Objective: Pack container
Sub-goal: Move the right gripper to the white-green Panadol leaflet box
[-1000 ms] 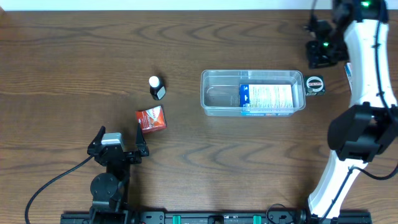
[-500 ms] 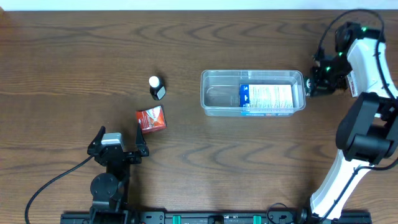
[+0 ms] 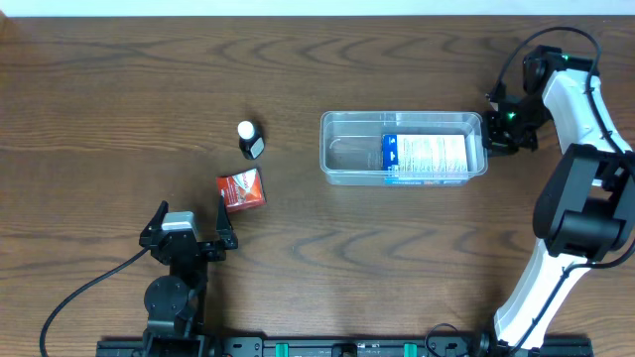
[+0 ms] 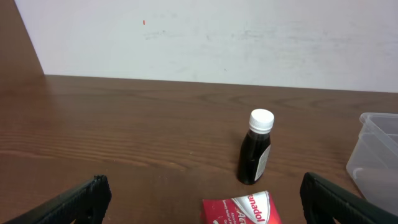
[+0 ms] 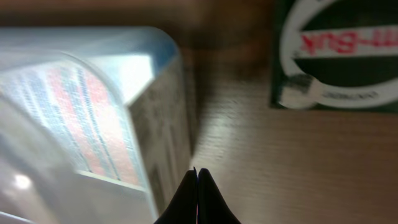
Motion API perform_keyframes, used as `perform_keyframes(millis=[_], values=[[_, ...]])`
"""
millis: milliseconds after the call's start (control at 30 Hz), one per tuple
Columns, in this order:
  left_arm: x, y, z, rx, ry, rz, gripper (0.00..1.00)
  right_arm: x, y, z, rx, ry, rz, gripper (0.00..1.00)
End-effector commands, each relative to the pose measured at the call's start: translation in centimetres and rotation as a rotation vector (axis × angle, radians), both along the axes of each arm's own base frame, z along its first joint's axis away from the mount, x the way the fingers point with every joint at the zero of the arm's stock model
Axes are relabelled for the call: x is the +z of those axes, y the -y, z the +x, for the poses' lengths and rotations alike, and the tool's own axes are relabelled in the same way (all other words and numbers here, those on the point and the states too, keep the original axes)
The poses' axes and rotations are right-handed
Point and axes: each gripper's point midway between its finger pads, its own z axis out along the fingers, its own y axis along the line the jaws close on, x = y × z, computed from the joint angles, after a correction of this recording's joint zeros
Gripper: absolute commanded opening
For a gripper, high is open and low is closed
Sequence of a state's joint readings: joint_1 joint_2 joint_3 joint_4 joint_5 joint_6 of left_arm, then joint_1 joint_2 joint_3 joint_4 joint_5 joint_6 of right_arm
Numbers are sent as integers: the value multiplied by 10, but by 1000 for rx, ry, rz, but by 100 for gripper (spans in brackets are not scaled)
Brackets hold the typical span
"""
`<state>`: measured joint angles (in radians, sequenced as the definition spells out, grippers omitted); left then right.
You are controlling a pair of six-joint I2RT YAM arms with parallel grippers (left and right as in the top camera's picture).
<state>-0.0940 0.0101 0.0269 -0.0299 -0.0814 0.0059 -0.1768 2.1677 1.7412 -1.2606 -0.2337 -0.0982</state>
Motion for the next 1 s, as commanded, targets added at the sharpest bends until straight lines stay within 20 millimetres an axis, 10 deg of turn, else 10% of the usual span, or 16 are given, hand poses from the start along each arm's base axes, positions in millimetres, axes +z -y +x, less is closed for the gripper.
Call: perform_keyframes(millis=[0,267,767,967], values=[[-18,-2,-1,10,-50,22,98,15,-26,8,45,68,97,1],[-18,-2,-1,10,-50,22,98,15,-32,15,62,97,95,1],[-18,-2,-1,10,-50,22,98,64,52,64,64,291,-194,4],[-18,-2,-1,10,-50,22,98,62,71,62,85,306,-207,57]])
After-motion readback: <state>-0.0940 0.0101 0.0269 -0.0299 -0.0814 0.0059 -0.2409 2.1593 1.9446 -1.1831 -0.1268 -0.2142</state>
